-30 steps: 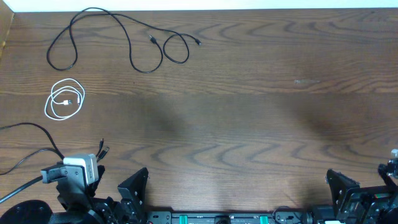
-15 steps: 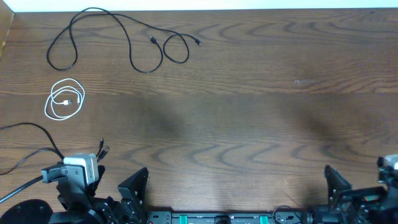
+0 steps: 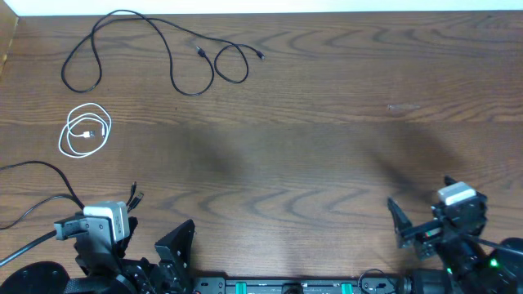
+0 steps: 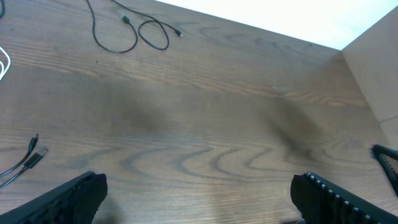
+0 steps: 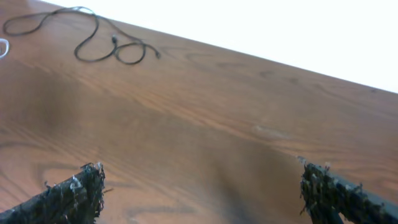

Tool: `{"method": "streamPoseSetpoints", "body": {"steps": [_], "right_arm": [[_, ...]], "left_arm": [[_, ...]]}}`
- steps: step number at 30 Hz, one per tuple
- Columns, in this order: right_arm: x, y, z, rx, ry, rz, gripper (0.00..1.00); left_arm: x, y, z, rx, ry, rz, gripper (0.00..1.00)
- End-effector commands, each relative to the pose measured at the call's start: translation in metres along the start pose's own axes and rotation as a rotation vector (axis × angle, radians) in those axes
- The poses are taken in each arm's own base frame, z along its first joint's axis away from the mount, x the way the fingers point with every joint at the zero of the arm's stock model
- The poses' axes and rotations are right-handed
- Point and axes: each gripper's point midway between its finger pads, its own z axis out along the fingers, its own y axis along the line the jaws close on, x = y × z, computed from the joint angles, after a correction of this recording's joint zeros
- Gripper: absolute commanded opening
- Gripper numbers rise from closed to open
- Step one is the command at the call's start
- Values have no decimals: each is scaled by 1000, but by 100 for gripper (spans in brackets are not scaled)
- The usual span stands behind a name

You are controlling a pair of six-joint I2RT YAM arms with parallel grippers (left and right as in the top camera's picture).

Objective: Untangle cables

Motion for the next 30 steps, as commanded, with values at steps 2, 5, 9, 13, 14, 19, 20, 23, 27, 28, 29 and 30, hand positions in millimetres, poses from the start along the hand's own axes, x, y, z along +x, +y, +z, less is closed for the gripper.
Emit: {"method": "streamPoseSetpoints", "body": {"steps": [2,5,9,13,14,19,20,23,27,28,29,30], "right_arm": [[15,14,16,-90,-65,-47,99],[21,13,25,-89,-107,-65,99],[26,10,36,-77,-155,-88,99],[28,7,45,-63,-215,-114,99],[28,6,47,-61,-228,-115,99],[32,3,57,-51,-293,-109,99],[33,3,59,-49,-304,-102,99],[36,1,66,-50,-329,-79,99],[44,-1,75,-52,-347,-60,99],[47,-2,78,-52,-352,-51,99],[49,-3,80,-48,-355,-41,99],[53,-4,83,-44,-358,-28,99]], "left_arm": [[0,1,0,-7,-1,11,99],[0,1,0,-7,-1,10,99],[0,1,0,-7,-1,11,99],[0,1,0,-7,-1,11,99],[0,1,0,-7,-1,10,99],[0,1,0,-7,-1,10,99],[0,1,0,-7,-1,11,99],[0,1,0,-7,-1,10,99],[0,1,0,-7,-1,11,99],[0,1,0,-7,-1,10,99],[0,1,0,-7,-1,10,99],[0,1,0,-7,-1,11,99]]}}
